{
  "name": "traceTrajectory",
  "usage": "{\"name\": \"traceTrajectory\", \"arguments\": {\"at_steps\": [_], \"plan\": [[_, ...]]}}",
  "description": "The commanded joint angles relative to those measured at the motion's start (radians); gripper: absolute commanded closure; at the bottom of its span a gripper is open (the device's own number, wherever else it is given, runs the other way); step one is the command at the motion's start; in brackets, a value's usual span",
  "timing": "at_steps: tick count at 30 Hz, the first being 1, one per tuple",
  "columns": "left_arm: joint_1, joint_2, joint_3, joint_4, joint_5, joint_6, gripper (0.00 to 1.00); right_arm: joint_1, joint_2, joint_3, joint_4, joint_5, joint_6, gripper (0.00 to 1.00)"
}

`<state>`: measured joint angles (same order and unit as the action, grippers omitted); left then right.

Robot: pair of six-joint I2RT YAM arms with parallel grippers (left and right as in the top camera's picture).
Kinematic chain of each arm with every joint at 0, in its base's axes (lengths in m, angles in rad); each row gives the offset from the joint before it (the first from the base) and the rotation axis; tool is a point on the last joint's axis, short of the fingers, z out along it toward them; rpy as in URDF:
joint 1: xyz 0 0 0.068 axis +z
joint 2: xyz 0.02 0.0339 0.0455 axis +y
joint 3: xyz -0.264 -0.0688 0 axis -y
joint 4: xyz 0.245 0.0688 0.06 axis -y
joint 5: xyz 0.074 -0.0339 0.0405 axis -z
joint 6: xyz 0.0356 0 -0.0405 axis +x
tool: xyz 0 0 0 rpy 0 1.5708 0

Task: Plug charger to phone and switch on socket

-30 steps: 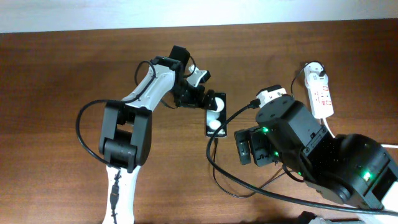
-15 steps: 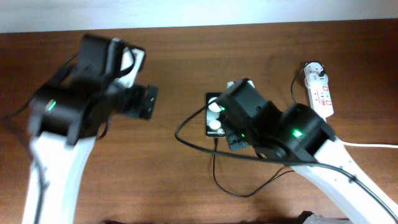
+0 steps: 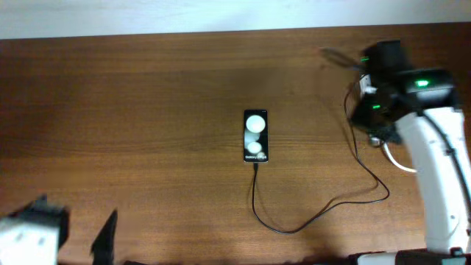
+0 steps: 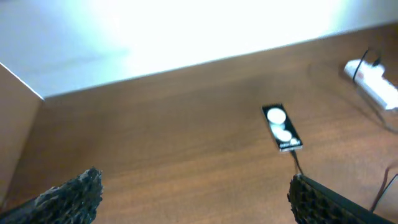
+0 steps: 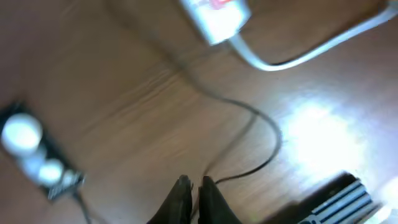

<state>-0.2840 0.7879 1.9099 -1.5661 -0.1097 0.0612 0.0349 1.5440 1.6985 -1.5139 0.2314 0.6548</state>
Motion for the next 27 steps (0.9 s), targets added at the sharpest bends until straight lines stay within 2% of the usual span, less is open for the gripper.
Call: {"name": "traceTrajectory", "arguments": {"at_steps": [1, 5, 7, 12, 16, 18, 22, 27], "plan": [[-0.001, -0.109, 0.002, -0.019, -0.011, 0.008, 0.01, -0.127, 0.0, 0.0, 0.026, 0.005, 0.005, 0.82], [-0.001, -0.248, 0.002, -0.122, -0.011, 0.008, 0.01, -0.242, 0.005, 0.0, 0.106, 0.005, 0.004, 0.84], [-0.001, -0.3, 0.002, -0.121, -0.011, 0.008, 0.01, -0.282, 0.019, 0.0, 0.151, 0.005, 0.005, 0.96], [-0.001, -0.383, 0.002, -0.121, -0.011, 0.008, 0.01, -0.406, 0.186, 0.021, 0.23, -0.135, -0.079, 0.96], [-0.001, -0.411, 0.003, -0.121, -0.011, 0.008, 0.01, -0.443, 0.333, 0.099, 0.246, -0.208, -0.083, 0.96], [-0.001, -0.413, 0.003, -0.121, -0.011, 0.008, 0.01, -0.448, 0.394, 0.137, 0.283, -0.282, -0.145, 0.96], [0.008, -0.413, 0.003, -0.121, -0.011, 0.008, 0.01, -0.448, 0.504, 0.148, 0.38, -0.303, -0.142, 0.96], [0.123, -0.415, 0.003, -0.121, -0.011, 0.008, 0.01, -0.446, 0.586, 0.148, 0.487, -0.314, -0.089, 0.96]]}}
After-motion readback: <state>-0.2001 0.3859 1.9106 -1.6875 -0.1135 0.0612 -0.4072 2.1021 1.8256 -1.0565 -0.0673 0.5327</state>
